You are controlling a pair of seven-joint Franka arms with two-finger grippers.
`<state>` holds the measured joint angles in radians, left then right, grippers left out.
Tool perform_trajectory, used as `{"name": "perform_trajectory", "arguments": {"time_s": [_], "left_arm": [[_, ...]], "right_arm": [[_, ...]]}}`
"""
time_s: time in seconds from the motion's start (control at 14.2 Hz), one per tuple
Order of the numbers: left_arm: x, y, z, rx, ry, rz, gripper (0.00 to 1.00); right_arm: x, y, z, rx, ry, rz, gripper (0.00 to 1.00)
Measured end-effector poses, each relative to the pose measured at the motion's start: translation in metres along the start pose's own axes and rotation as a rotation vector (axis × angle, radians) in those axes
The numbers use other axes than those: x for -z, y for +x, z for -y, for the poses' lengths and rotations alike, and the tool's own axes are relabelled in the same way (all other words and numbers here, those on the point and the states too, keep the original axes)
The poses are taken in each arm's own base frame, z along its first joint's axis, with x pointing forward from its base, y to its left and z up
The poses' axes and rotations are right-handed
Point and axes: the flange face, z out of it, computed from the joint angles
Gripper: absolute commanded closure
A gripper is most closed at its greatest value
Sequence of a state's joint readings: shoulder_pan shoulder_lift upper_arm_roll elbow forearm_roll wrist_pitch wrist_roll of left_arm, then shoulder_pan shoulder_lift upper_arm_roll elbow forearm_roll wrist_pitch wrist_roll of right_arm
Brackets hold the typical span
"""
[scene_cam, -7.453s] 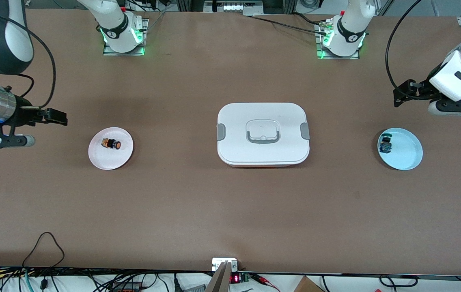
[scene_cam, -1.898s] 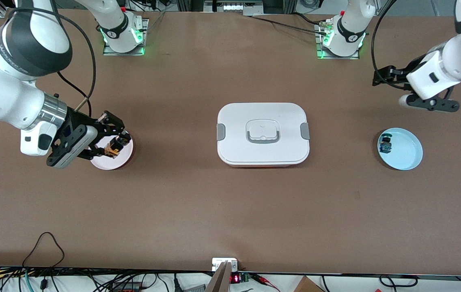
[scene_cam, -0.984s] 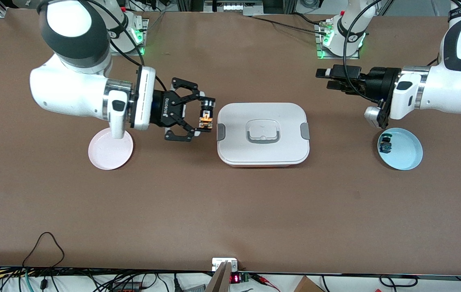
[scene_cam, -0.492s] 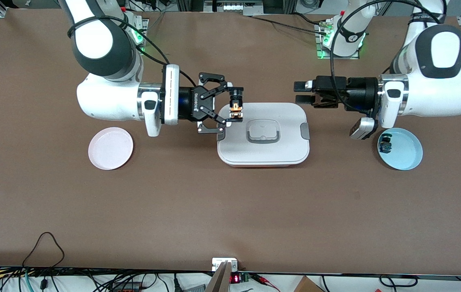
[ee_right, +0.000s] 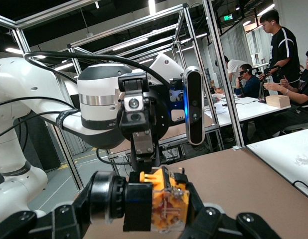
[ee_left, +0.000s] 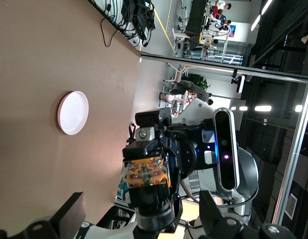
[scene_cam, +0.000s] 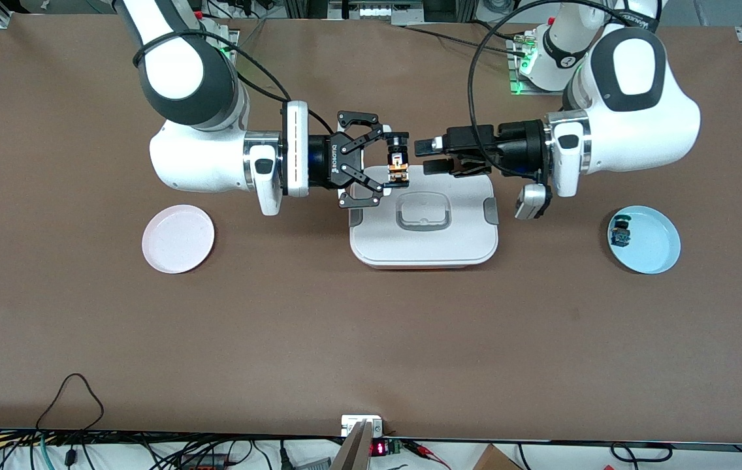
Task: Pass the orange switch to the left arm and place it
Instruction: 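Carry the switch over the box and close the left gripper on it, then open the right gripper to release the switch to the left gripper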
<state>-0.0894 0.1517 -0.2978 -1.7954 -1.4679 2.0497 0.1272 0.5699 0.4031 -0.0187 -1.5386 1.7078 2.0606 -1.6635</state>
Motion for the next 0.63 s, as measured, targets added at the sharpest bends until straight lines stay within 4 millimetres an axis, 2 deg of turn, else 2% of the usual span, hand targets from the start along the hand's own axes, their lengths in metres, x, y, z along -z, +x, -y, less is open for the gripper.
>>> {"name": "perform_trajectory", "arguments": {"time_s": [0.14,0.28,0.42,0.49,0.56,0.63], "left_arm": [[-0.001,0.0001,0.0006,0.016,-0.024,-0.007,0.01],[-0.0037,0.0007,0.0031,0.014,-0.043,-0.028,0.08],[-0.0068,0.0005,0.0056,0.007,-0.041,-0.037,0.26],[-0.0073,0.0005,0.0059,0.005,-0.04,-0.039,0.42],[-0.0078,0.0002,0.0058,0.002,-0.04,-0.038,0.53],[-0.0087,-0.0003,0.0057,-0.001,-0.04,-0.037,0.59]], "right_arm": [[-0.0011,-0.0001,0.0007,0.0,0.002,-0.001,1.0],[-0.0013,-0.0005,0.0005,-0.001,0.002,0.0,1.0],[-0.0014,-0.0011,0.0003,-0.002,0.002,0.0,1.0],[-0.0015,-0.0013,0.0002,-0.002,0.002,0.0,1.0],[-0.0017,-0.0014,0.0002,-0.002,0.002,0.0,1.0],[-0.0026,-0.0016,0.0007,-0.002,0.003,0.0,1.0]]}}
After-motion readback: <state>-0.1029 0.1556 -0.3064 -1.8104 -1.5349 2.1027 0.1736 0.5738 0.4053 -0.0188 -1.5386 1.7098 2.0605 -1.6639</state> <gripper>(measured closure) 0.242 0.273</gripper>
